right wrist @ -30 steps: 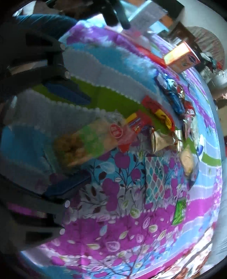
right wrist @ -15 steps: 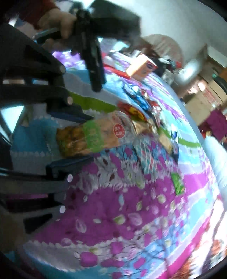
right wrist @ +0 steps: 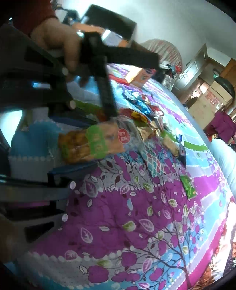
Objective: Organize snacks
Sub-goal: 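Grasp a red chocolate bar with the left tool while the right tool grasps a green-labelled snack bag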
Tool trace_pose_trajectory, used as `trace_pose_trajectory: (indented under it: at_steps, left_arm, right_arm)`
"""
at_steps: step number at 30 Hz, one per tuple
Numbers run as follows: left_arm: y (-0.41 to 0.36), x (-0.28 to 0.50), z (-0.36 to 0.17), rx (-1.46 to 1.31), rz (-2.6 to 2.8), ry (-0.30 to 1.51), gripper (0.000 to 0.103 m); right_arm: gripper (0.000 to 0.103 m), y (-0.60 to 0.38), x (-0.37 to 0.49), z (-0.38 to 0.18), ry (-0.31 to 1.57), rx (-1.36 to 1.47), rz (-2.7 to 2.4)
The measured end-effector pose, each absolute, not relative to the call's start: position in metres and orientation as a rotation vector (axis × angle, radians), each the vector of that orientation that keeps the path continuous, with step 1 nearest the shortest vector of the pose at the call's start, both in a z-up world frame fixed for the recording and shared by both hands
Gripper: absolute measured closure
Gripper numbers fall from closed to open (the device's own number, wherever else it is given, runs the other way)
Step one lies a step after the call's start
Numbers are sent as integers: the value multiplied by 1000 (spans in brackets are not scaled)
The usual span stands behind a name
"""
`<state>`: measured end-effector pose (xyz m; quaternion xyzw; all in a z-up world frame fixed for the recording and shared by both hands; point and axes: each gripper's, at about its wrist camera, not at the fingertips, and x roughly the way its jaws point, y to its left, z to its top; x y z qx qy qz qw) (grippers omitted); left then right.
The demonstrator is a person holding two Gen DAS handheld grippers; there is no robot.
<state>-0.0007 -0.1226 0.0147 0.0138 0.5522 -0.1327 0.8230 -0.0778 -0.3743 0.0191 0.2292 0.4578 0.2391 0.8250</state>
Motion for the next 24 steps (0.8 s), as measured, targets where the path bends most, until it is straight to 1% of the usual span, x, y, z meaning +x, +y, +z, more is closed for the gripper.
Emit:
trace_pose_trajectory:
  at_steps: [2,5,9,10,11,12,16,17,18,19,20,24]
  left_arm:
    - [-107,-6,17,11,-314,1172,56]
    - [-93,-4,19,-16,-339,1174,61]
    - [-95,-3,17,-4,-356,1153,61]
    - [-95,-3,17,-6,-358,1145,55]
    - [-96,-4,17,-15,-368,1132,46]
    - [-97,-3,17,-20,-381,1121,43]
    - [-110,0,14,39,-378,1086,43]
    - [-111,1,13,40,-377,1084,45]
    - [-111,3,13,45,-369,1079,50]
    - [-110,3,14,50,-361,1076,67]
    - [-109,3,15,52,-356,1075,73]
    - [-105,-5,26,59,-366,1056,74]
  right_arm:
    - [65,-374,-78,19,974,490,513]
    - [65,-373,-75,16,985,494,517]
    - [65,-373,-73,15,995,497,516]
    - [64,-373,-72,14,999,497,515]
    - [64,-373,-72,13,1003,496,516]
    - [64,-372,-72,13,1007,493,515]
    - [64,-369,-72,13,1014,477,516]
    - [64,-369,-72,13,1014,474,515]
    - [64,-368,-72,13,1014,471,512]
    - [65,-368,-72,13,1010,465,506]
    - [65,-367,-73,15,1003,459,502]
    - [65,-364,-80,26,958,409,480]
